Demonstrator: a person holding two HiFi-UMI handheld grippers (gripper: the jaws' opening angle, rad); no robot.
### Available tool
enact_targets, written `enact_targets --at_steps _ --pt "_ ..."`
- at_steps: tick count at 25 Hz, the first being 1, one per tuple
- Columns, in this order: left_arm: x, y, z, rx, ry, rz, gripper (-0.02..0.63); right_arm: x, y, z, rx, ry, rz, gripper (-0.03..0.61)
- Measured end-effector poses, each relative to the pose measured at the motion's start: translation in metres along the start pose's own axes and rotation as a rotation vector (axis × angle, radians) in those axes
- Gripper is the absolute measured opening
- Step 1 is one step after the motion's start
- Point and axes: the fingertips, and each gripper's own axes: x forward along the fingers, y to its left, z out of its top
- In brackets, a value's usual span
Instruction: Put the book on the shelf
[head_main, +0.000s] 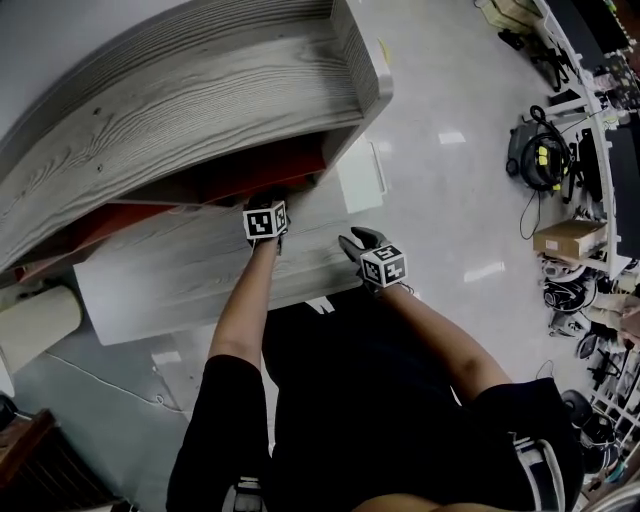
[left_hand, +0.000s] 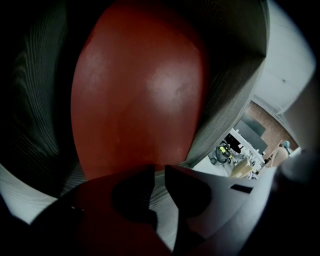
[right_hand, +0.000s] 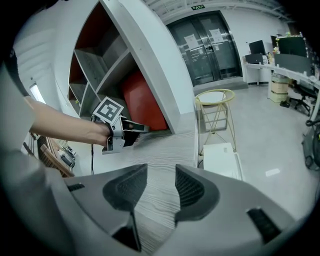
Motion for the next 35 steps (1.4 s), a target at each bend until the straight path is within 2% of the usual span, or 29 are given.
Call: enact_targets --at_steps 7,13,17,27,35 --pt "0.005 0.01 0.01 -0.005 -0.099 0.086 0.028 -0.009 -0.006 -0.011 0.005 0.008 -0.014 0.171" --pt "0.006 0.004 0.023 0.005 -0.183 0.067 0.017 -0.015 -0.009 -0.023 0.01 0.042 -0.024 0.17" --pt "0.002 -0.003 0.034 0.046 -0.228 0.07 0.015 -0.014 -0.01 -0.03 0.012 0.043 -0.021 0.17" --pt "0.007 0.009 0.047 0.072 -0.278 0.143 0.015 -0.015 -0.004 -0.036 0.024 0.065 0.008 0.158" --pt "0.017 0.014 0.057 0.075 -0.28 0.134 0.016 -0.016 -0.009 -0.039 0.021 0.08 -0.001 0.155"
